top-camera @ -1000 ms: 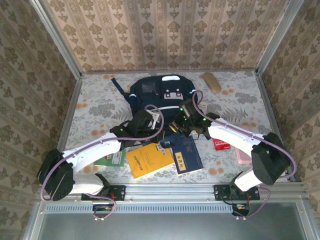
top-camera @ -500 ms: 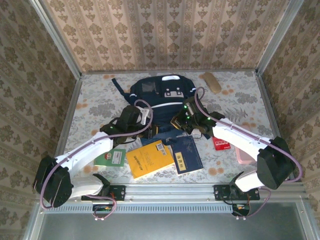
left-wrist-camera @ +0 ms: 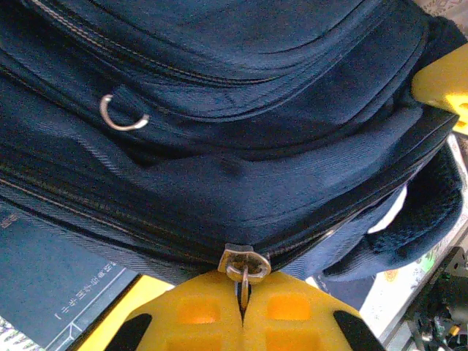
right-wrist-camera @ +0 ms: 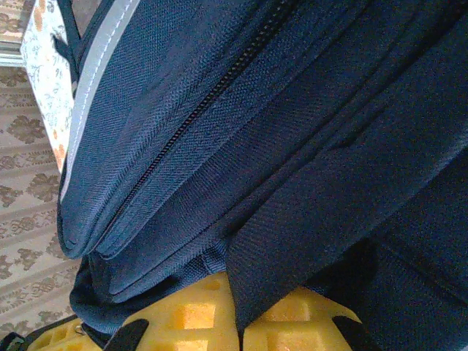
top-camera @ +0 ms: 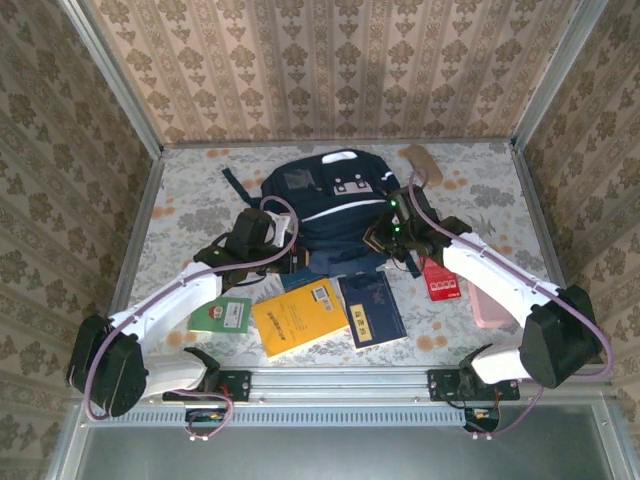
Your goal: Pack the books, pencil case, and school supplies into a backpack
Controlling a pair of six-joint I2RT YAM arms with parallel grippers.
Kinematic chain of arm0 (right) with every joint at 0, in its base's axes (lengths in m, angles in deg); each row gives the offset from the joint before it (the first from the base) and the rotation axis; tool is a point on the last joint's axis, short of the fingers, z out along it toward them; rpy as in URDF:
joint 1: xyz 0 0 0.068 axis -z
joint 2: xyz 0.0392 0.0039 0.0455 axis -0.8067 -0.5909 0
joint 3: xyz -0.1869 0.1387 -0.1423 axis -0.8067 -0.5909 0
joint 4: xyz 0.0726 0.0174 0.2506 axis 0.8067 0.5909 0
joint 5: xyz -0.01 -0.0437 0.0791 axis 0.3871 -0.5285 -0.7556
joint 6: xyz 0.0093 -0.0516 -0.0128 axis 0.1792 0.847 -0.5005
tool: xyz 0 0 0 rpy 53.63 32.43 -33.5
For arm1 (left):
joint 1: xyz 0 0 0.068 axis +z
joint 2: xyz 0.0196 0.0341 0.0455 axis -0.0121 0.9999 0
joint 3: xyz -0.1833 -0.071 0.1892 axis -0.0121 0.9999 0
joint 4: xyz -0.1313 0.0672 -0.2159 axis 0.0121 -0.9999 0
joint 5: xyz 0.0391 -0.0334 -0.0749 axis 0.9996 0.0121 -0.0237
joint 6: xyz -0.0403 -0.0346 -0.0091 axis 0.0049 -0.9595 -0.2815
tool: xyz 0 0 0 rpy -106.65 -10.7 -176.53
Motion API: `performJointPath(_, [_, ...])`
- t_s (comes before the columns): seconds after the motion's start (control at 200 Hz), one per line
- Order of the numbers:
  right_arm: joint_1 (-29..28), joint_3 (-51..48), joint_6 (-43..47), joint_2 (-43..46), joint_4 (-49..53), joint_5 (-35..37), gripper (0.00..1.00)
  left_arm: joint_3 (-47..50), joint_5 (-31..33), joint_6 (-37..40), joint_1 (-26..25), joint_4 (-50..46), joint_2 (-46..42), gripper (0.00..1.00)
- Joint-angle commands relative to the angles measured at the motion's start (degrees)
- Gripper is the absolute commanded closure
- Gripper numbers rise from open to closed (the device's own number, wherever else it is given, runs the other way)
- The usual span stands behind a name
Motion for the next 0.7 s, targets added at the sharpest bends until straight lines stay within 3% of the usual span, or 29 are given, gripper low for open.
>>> performJointPath(0.0, [3.5,3.4,6.7,0.0,4.7,4.8,1.00,0.3,2.3,0.9,1.9,-2.7,0.3,1.00])
performJointPath(0.075, [3.6,5.0,8.5,-0.3,5.8,4.6,0.99,0.0,1.6,0.4,1.8,-1.4,1.2,1.00])
performJointPath(0.16, [3.6,5.5,9.0,-0.3,5.7,3.4,0.63,-0.6,0.7,-0.4,1.0,0.4,2.5,1.00])
performJointPath(0.225, [3.5,5.5,7.7,-0.2,6.0,3.1,0.52,-1.2,0.6,-1.1,-0.2,1.7,3.1,1.00])
performJointPath(0.425, [2.2,2.5,-0.8,4.2,6.8,0.1,0.50,-2.1,0.5,-3.7,-4.3,6.5,5.1,1.00])
performJointPath(0.695, [-6.1,-2.5,-15.0,7.6,1.4,-0.3,0.56,-4.2,1.9,-5.0,-9.3,8.2,7.6,1.00])
